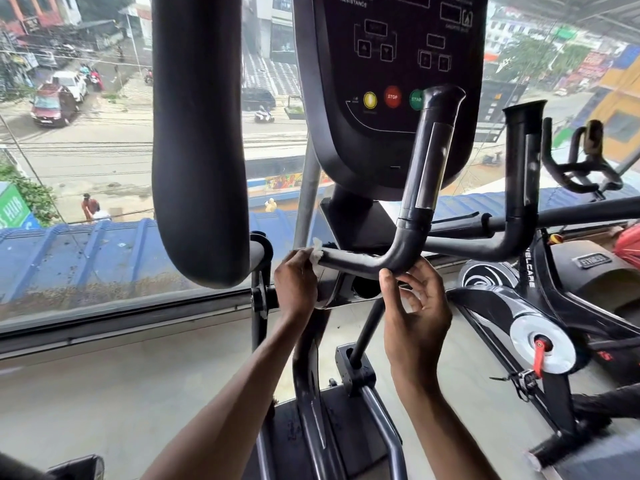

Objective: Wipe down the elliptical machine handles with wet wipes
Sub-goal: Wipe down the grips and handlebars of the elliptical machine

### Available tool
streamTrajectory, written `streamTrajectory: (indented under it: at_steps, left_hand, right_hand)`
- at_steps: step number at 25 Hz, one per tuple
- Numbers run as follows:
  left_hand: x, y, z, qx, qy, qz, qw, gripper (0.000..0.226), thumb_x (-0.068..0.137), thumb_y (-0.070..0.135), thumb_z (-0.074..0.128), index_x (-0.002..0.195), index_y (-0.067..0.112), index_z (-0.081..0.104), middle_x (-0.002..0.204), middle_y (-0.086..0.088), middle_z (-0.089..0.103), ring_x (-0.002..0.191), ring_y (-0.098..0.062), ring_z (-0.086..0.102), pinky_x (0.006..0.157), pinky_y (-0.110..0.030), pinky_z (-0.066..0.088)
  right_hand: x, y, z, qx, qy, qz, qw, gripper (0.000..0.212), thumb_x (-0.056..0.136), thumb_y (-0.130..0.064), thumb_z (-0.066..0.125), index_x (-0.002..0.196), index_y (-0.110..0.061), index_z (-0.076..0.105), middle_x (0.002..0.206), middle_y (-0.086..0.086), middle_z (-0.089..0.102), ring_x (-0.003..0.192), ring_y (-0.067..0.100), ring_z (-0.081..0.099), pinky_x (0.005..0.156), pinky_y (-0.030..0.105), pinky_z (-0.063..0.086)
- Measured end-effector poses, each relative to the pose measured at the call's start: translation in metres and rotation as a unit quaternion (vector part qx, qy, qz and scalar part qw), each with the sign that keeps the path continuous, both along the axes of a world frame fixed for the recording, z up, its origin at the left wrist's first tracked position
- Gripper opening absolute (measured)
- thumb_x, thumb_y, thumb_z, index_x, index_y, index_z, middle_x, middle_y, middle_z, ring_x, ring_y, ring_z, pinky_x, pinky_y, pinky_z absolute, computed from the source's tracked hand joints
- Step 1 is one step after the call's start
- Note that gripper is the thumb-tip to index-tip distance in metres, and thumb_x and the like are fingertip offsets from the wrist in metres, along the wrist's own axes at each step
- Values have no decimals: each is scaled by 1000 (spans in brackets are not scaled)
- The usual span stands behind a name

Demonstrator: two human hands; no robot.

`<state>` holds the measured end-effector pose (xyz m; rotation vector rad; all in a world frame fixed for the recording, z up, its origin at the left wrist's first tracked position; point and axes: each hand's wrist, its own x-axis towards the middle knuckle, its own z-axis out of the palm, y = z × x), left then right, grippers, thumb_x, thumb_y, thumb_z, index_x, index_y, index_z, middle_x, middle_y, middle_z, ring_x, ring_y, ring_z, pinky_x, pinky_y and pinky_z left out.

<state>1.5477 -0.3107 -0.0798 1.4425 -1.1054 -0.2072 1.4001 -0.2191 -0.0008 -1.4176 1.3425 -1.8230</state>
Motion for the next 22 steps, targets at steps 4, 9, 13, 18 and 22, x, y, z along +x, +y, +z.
streamTrajectory:
  at_steps: [4,9,13,18,22]
  left_hand:
    - [-16,3,9,-55,15,-23,998,27,91,-3,60,107,7,79,106,-2,77,92,-14,69,81,-16,51]
    - [1,-20,-15,-27,-17,-12,999,32,88,-9,58,105,9,78,103,-5,78,89,-19,69,73,-16,42]
    - [19,-58,-39,50,123,-78,988,18,96,7,63,102,14,79,93,-3,78,82,-11,67,71,-22,45]
    - [16,-97,-42,80,551,-177,811,9,98,2,64,93,7,70,81,-7,72,66,-11,66,62,-20,52]
    - [18,-108,-28,187,589,-176,766,11,94,6,66,103,11,70,86,-4,66,71,-12,60,49,-20,45]
  right_hand:
    - [-1,-1,1,-1,-4,1,1000,32,90,-29,73,120,-19,67,111,-2,73,103,21,70,90,32,54]
    - [0,-2,1,1,-1,0,1000,31,89,-26,74,119,-18,67,108,-2,73,101,22,70,90,32,54]
    - [0,-2,1,4,-10,0,1000,31,89,-27,74,119,-18,67,108,-2,74,101,21,69,91,32,54]
    - [3,-1,1,1,-19,-9,1000,30,89,-26,74,118,-22,68,107,-2,74,102,23,70,91,31,55]
    - [2,0,2,0,-21,-10,1000,28,88,-26,75,115,-26,68,107,-1,75,100,23,71,91,34,55]
